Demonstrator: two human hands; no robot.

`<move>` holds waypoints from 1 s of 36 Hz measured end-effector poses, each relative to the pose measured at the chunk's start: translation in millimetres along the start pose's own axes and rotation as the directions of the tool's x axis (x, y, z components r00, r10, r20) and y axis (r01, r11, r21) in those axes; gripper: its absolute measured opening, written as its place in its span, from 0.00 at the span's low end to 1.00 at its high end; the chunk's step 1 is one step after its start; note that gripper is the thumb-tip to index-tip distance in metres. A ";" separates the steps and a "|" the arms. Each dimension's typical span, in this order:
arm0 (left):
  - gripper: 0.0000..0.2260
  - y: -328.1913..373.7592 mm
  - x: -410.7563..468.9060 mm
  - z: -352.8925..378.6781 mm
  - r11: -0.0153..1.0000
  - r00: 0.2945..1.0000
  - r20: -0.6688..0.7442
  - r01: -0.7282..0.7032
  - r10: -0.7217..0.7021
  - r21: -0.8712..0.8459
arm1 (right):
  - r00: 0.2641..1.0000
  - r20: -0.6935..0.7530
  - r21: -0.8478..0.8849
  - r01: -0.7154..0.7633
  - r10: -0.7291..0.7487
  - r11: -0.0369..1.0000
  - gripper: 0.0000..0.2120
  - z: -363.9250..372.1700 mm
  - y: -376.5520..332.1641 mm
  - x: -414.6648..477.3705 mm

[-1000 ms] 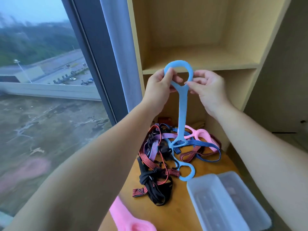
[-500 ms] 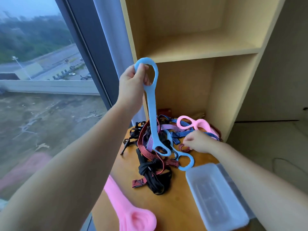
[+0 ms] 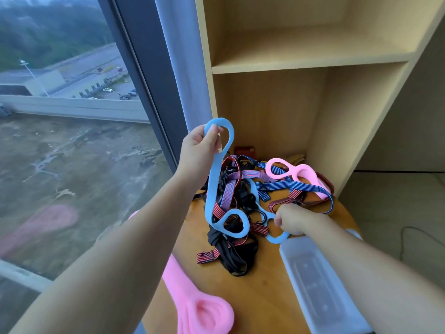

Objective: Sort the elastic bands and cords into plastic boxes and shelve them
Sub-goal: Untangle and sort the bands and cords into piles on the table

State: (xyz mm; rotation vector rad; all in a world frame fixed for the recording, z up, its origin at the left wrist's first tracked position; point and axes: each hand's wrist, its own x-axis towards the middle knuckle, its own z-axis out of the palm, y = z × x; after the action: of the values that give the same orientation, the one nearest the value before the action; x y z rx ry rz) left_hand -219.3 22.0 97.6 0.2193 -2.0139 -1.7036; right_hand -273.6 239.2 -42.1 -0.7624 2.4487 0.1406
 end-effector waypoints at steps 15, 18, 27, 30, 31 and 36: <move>0.11 -1.0 -12.7 4.3 0.999 0.998 0.063 0.011 -0.008 -0.038 | 0.875 -0.457 0.283 0.315 -0.162 0.906 0.04 -46.1 5.5 -29.7; 0.12 6.0 -13.9 3.3 0.998 0.998 0.054 0.016 -0.012 -0.058 | 0.805 -0.589 0.402 0.374 -0.077 0.836 0.05 -73.7 8.0 -45.9; 0.15 46.1 -10.7 -5.3 0.956 0.998 0.064 -0.007 0.026 -0.292 | 0.528 -0.849 0.399 0.620 0.017 0.676 0.13 -160.3 -12.8 -87.1; 0.16 61.3 -8.0 -9.0 0.945 0.998 0.057 -0.020 0.041 -0.326 | 0.454 -0.890 0.372 0.686 0.031 0.626 0.13 -183.4 -23.1 -98.1; 0.16 65.9 -7.2 -9.5 0.942 0.997 0.058 -0.024 0.046 -0.334 | 0.433 -0.901 0.359 0.703 0.032 0.614 0.13 -190.6 -26.9 -101.8; 0.16 85.6 -4.9 -10.8 0.944 0.997 0.052 -0.028 0.048 -0.329 | 0.289 -0.951 0.302 0.772 0.114 0.560 0.08 -225.1 -43.3 -129.7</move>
State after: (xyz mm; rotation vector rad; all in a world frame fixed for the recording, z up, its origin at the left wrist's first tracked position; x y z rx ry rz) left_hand -194.0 32.4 179.6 0.0148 -1.7250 -2.0078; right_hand -271.4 209.1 219.5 -1.1676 2.6369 -1.9774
